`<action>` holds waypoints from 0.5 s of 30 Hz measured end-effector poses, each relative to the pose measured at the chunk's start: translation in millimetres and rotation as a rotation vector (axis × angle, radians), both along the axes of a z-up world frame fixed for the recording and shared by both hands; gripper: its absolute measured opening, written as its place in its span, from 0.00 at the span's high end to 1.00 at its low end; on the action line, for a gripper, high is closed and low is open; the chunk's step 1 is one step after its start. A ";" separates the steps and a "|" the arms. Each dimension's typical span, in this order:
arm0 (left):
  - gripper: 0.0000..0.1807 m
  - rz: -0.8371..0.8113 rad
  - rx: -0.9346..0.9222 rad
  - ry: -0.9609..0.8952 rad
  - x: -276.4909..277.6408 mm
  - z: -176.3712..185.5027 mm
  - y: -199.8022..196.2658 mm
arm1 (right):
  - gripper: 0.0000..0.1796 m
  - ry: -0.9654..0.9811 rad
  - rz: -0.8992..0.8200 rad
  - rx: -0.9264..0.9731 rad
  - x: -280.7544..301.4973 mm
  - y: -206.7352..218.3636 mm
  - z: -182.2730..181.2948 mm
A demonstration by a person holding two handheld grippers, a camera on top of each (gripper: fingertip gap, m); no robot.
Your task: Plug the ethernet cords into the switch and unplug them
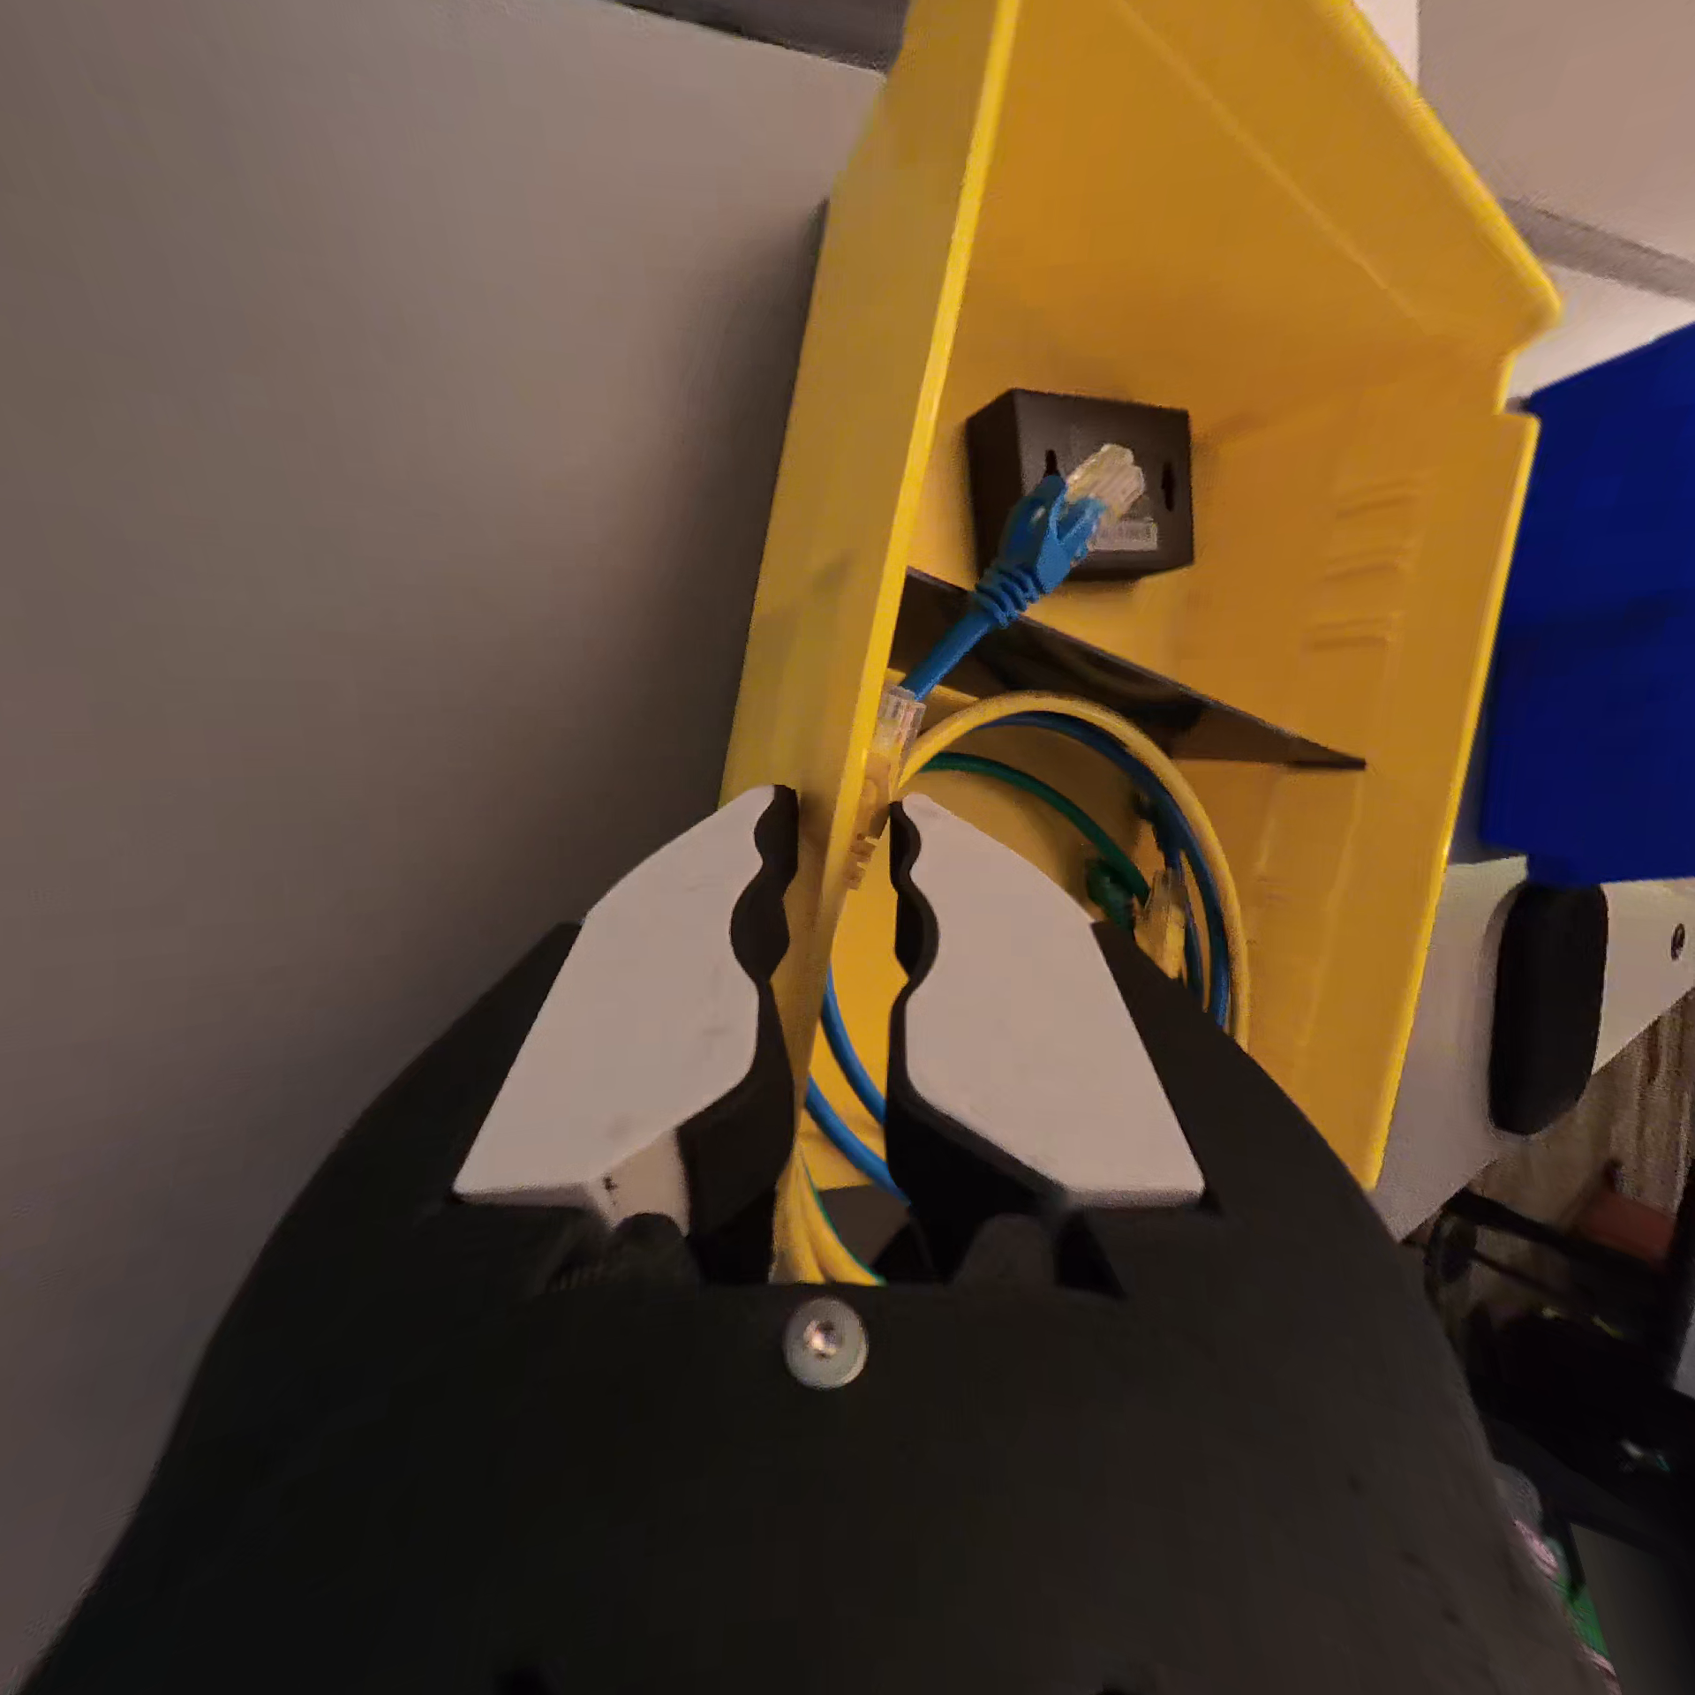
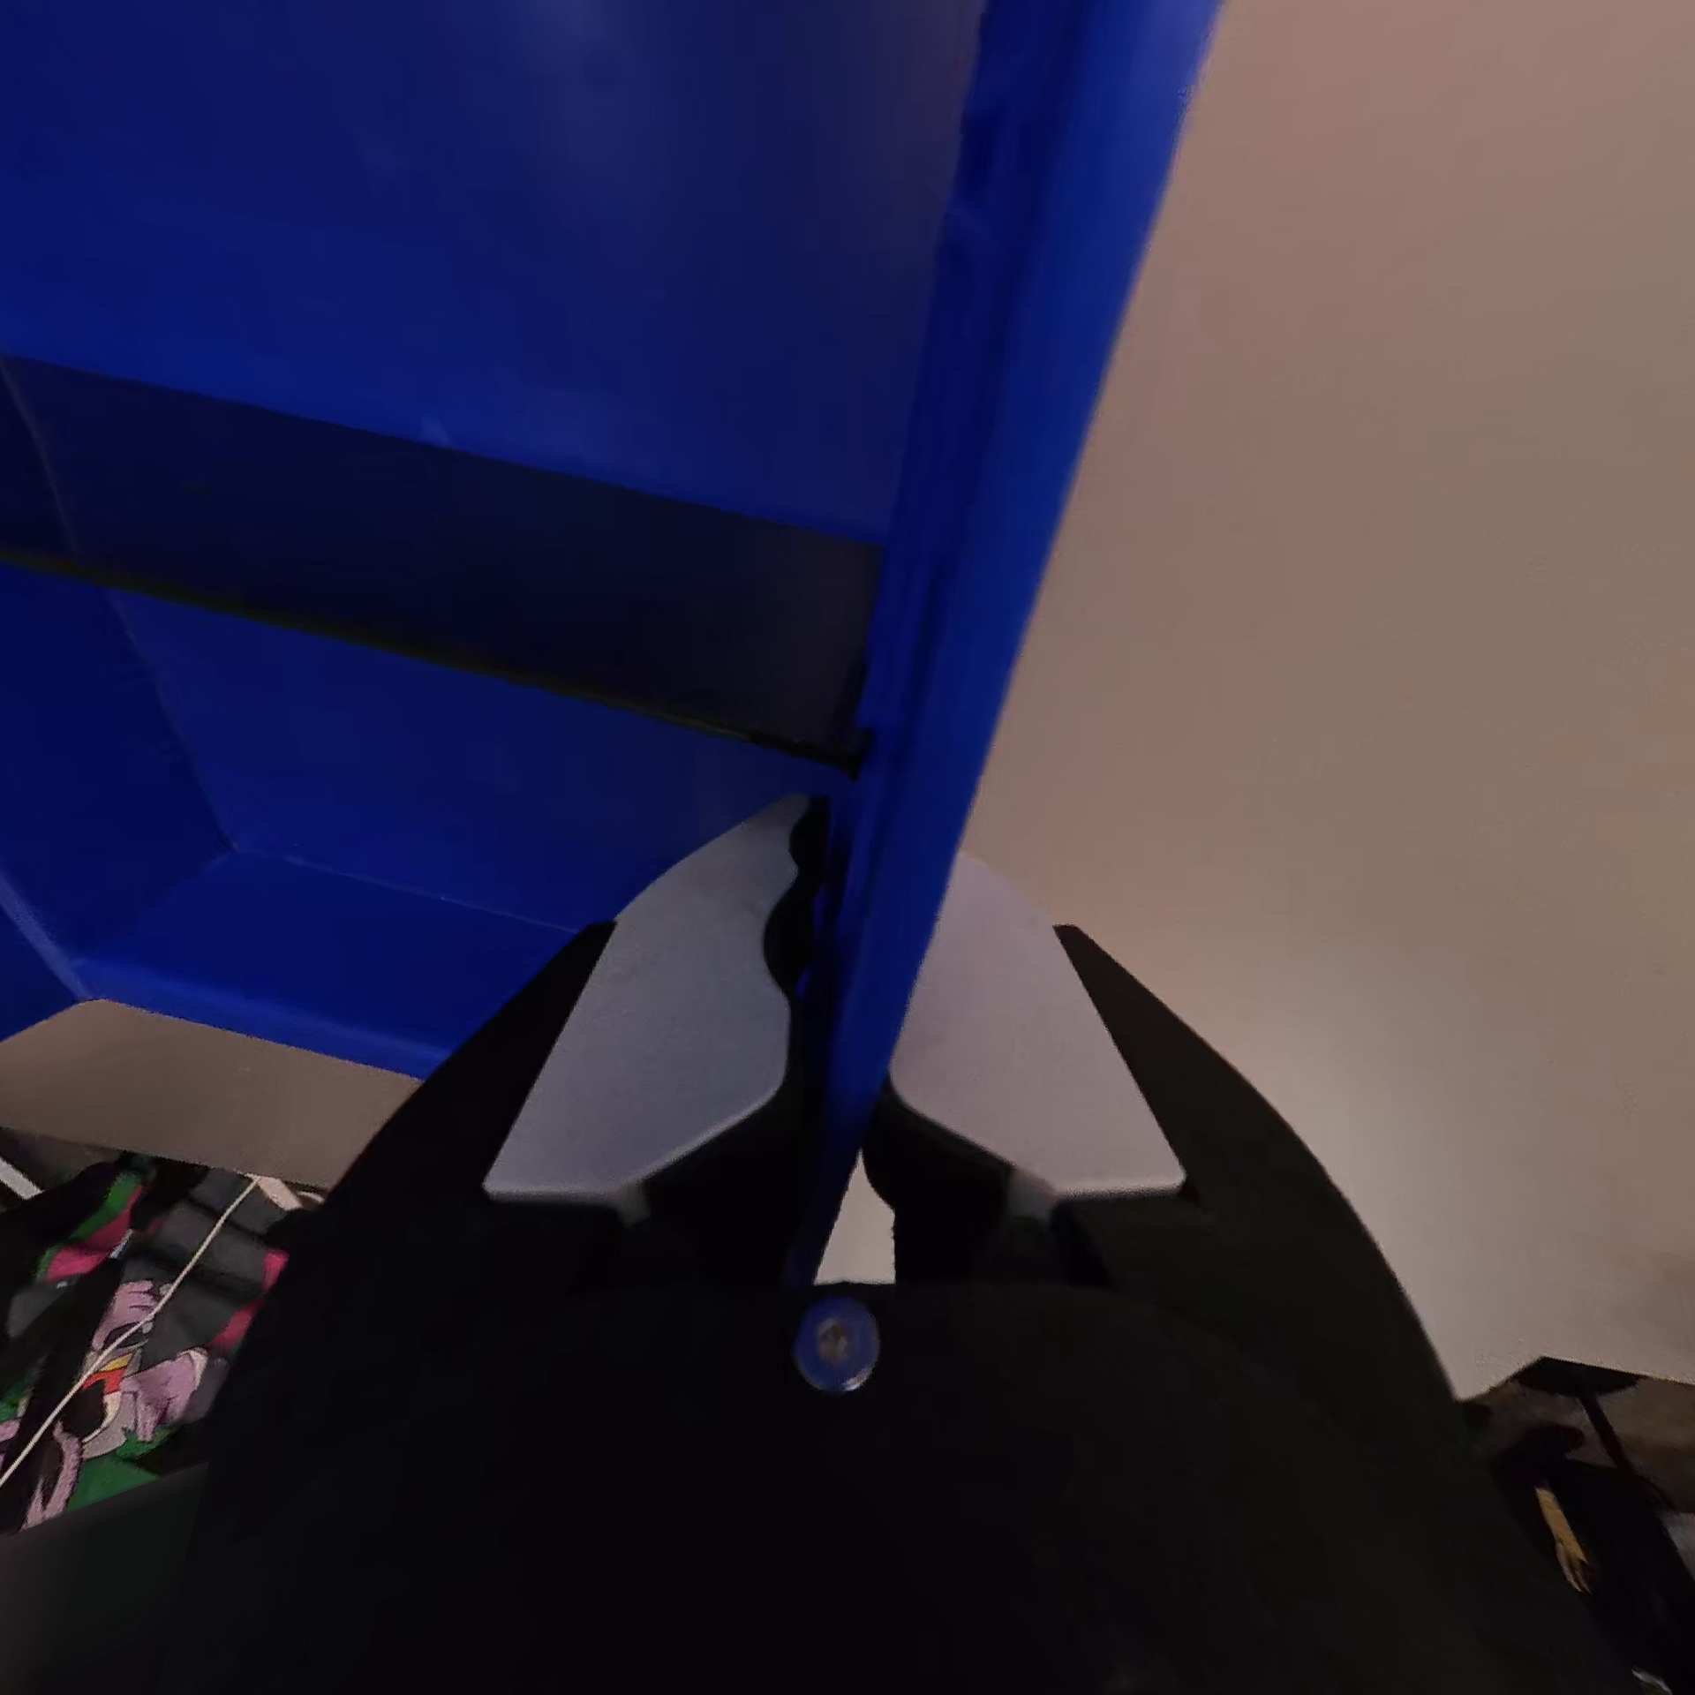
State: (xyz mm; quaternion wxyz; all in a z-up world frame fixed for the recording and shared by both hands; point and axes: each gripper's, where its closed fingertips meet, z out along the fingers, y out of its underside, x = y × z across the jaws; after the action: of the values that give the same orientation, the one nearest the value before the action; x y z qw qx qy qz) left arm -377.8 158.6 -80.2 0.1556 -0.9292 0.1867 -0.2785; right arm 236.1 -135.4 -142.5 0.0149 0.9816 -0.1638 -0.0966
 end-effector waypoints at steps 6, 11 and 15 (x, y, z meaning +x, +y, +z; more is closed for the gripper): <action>0.90 0.036 -0.040 -0.035 -39.0 0.9 -13.2 | 0.97 -0.009 -0.040 0.004 16.4 -1.3 -0.5; 0.90 0.022 -0.032 -0.046 -43.2 1.3 -16.3 | 0.97 -0.021 -0.043 -0.007 34.4 -11.6 -0.5; 0.90 0.020 -0.040 -0.044 -48.0 1.5 -20.7 | 0.97 -0.008 -0.059 -0.009 41.2 -16.1 -0.9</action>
State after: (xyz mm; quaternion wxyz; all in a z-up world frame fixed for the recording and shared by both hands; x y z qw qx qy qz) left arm -425.8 137.8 -78.8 0.1441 -0.9275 0.1683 -0.3011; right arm 277.3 -151.6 -143.4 0.0159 0.9767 -0.1932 -0.0922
